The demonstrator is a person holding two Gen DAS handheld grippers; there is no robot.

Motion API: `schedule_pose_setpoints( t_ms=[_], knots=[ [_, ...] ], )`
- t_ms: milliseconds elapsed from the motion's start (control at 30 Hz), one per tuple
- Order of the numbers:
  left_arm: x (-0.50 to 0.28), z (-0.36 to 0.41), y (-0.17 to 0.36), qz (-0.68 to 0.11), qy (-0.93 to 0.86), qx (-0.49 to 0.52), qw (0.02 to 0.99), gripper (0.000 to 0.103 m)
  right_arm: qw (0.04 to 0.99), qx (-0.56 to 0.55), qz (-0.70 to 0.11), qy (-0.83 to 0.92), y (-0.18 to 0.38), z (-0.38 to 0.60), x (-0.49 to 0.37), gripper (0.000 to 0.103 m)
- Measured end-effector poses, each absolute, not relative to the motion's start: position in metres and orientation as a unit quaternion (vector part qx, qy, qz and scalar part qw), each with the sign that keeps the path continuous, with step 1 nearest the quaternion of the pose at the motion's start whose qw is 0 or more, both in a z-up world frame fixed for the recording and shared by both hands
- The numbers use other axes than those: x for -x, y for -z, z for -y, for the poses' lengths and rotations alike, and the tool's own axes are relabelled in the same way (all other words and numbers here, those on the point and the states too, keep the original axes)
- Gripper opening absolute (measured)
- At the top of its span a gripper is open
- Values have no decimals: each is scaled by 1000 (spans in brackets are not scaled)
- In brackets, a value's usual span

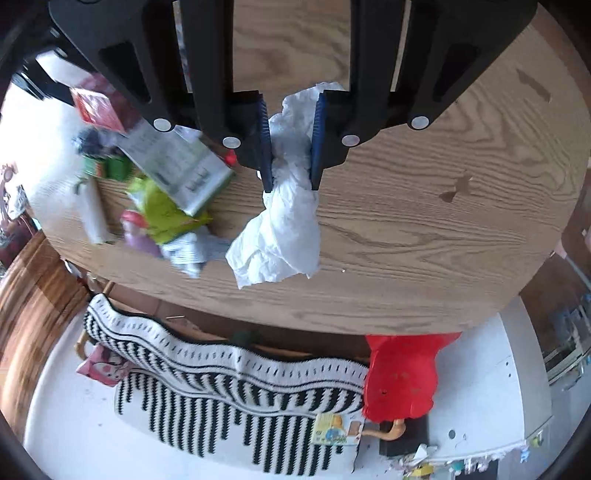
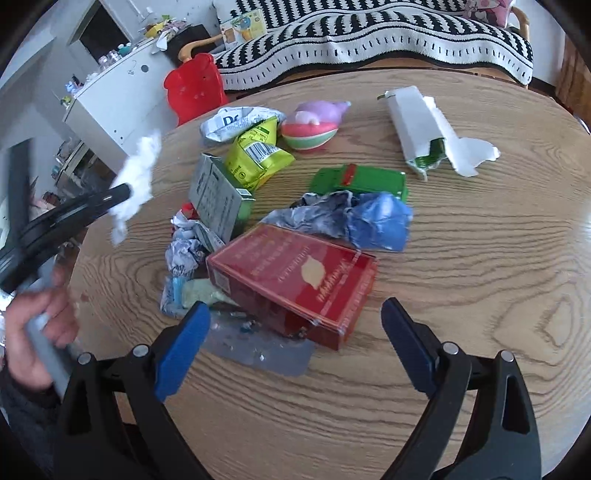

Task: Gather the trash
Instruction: 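Grasp the white tissue with the left tool while the right tool grasps the red cigarette box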

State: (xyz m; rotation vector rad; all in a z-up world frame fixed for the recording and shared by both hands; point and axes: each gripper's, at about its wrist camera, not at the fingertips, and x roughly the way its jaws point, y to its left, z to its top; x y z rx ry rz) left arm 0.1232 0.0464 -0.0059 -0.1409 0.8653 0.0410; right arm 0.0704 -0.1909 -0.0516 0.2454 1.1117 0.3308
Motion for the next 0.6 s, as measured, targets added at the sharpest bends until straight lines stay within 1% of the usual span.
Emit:
schedule_pose_setpoints(
  t_ms=[100,367,433,600],
  knots=[
    [-105,-34,-2,-412,-1,62,909,18,828,-123,-530,-137,55,181,-78,95],
    [-99,-14,1,-418,11,50,907,18,832,-147,-527,-92,64,172,-97,96],
    [-101,-10,1,-420,13,46,906,18,835,-147,-523,-84,63,174,-97,90],
    [-96,5,0,-415,23,21,909,18,843,-146,-507,-106,45,186,-80,88]
  ],
)
